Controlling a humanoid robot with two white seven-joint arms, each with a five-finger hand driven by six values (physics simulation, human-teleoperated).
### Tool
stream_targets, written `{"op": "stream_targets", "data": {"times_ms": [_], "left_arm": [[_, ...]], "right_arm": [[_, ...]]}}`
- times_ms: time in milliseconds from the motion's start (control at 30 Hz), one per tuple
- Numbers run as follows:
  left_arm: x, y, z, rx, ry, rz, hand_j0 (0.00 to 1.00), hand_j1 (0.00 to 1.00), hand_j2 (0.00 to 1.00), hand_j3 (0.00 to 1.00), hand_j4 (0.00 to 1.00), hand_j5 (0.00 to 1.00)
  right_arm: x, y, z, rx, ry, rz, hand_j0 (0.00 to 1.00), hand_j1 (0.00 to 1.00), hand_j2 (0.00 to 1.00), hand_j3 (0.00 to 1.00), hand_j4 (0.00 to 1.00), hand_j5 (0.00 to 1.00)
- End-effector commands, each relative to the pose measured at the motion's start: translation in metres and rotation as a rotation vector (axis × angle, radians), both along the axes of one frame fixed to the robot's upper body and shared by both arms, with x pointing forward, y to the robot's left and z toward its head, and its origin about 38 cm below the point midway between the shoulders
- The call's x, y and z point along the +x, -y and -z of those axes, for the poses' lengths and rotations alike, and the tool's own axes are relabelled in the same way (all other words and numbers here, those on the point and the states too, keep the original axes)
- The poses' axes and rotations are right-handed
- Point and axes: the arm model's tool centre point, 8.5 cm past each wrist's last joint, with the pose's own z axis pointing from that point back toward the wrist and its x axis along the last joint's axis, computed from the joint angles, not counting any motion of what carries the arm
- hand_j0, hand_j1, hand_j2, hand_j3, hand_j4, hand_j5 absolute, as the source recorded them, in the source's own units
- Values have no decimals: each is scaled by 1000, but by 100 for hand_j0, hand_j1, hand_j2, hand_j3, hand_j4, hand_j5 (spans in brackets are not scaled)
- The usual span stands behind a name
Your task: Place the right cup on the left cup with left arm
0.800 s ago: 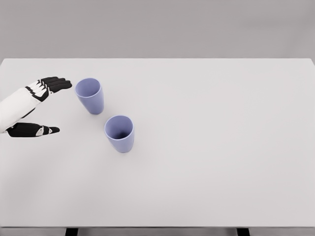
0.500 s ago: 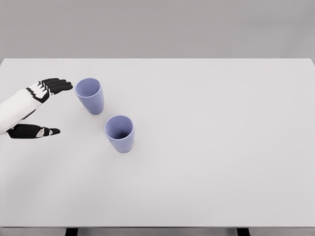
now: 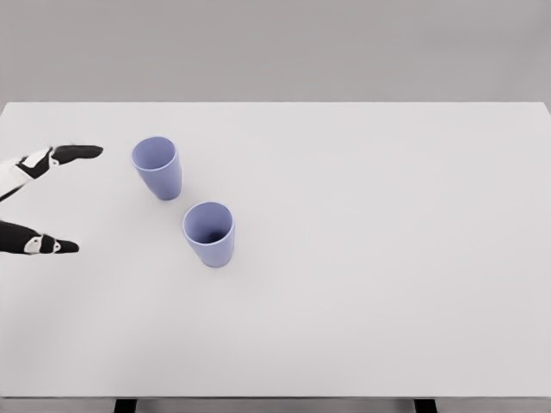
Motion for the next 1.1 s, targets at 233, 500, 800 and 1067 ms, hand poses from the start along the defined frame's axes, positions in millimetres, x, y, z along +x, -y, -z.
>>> {"op": "stream_targets", "data": {"times_ms": [233,500,800,1067], "left_arm": [[-4,6,6,-282,-177,95,100,100,100,100,100,100],[-5,24,67,-255,-546,33,100,100,100,100,100,100],[-3,31,86,-257,-666,-13,100,100,100,100,100,100],[-1,46,101,-294,-698,-27,100,100,100,100,100,100]], "right_arm": [[0,0,0,0,0,1,100,100,100,100,100,100],[0,0,0,-1,-1,2,100,100,100,100,100,100],[0,0,0,-1,-1,1,100,100,100,100,100,100],[0,0,0,0,0,1,100,100,100,100,100,100]]}}
